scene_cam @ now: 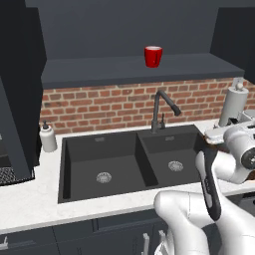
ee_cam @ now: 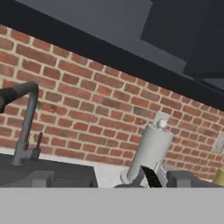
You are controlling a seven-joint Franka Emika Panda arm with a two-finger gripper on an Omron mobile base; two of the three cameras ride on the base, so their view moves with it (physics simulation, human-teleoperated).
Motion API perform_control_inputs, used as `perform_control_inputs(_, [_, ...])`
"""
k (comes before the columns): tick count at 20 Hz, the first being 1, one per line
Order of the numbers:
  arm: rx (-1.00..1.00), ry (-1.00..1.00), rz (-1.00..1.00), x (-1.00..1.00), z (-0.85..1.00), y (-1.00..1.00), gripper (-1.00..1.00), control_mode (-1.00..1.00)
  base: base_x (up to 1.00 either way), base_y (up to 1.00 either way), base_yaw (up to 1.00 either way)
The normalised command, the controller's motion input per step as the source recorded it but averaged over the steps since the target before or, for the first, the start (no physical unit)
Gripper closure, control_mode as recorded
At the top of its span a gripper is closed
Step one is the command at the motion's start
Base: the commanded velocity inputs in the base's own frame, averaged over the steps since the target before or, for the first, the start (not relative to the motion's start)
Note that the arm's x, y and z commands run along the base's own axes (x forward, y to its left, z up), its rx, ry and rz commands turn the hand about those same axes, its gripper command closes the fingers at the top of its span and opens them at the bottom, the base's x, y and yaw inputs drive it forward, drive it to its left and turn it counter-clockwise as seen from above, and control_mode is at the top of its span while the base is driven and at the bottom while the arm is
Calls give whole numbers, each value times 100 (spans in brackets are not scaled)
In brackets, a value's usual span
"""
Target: Pick the kettle from the counter and place it on the tray. Then pick the mug from the cabinet and place it on the tray. Then close the cabinet doors.
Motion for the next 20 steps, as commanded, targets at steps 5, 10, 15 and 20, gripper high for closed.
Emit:
perform_control_inputs(5, [26, 16, 0, -37, 47, 8, -100, -100, 0, 0, 0])
perform_control_inputs(10, [19, 4, -2, -49, 23, 37, -100, -100, 0, 0, 0])
perform_control_inputs(15, [15, 0, 0, -33, 23, 55, -100, -100, 0, 0, 0])
perform_control_inputs(20, [20, 0, 0, -32, 30, 49, -100, -100, 0, 0, 0])
